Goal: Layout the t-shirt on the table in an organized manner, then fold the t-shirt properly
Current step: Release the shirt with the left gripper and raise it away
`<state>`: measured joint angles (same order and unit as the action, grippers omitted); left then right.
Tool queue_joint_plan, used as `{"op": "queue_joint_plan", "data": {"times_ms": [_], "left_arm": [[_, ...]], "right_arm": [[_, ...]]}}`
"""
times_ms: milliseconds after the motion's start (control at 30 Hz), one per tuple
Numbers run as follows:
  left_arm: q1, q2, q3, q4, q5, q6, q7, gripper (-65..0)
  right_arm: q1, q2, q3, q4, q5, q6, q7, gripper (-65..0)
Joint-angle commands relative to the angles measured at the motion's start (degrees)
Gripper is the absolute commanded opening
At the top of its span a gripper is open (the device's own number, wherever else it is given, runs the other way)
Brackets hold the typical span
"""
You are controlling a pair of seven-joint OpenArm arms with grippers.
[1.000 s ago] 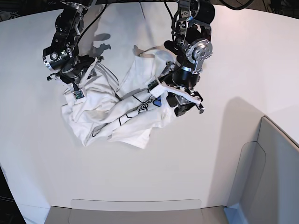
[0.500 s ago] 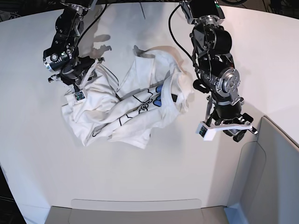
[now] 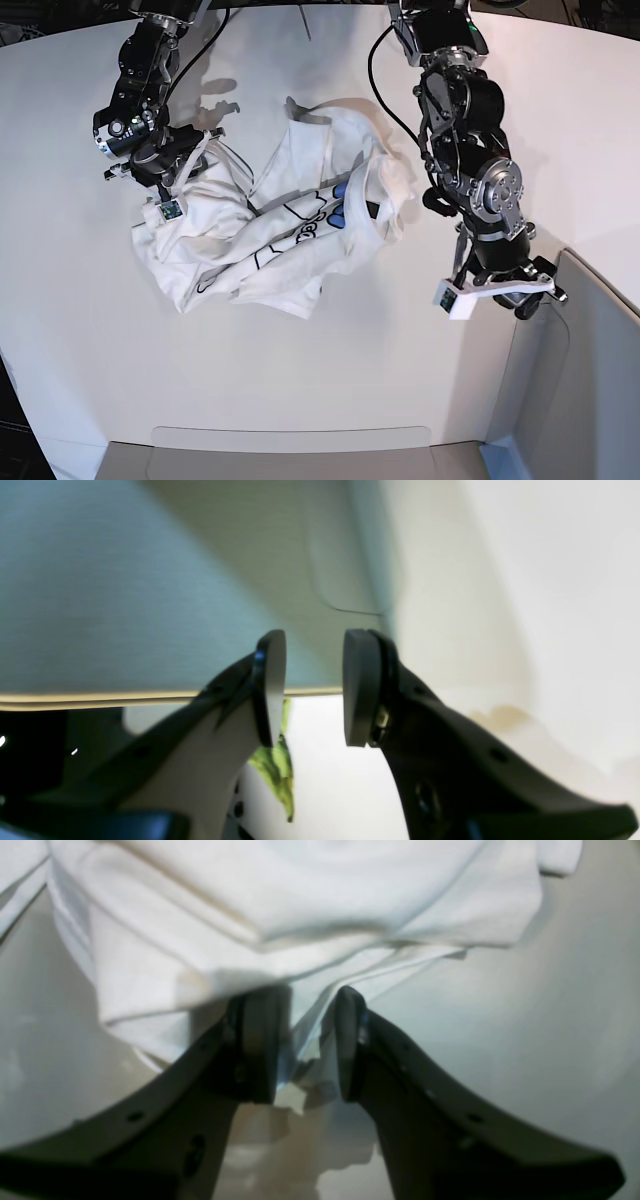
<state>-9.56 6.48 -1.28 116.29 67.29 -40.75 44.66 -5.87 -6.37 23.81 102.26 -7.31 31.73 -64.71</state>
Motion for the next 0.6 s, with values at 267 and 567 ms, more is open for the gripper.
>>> {"op": "queue_joint_plan", "data": {"times_ms": [267, 567], "left_arm": [[-3.3, 0.2, 0.0, 1.0, 0.3, 0.8, -0.5, -46.7], [-3.0, -0.6, 0.4, 1.0, 0.4, 0.8, -4.0, -46.6]], "right_arm": [[0.4, 0.0, 0.0, 0.6, -0.3, 0.2, -0.6, -45.3], [0.4, 0.0, 0.0, 0.6, -0.3, 0.2, -0.6, -45.3]]}}
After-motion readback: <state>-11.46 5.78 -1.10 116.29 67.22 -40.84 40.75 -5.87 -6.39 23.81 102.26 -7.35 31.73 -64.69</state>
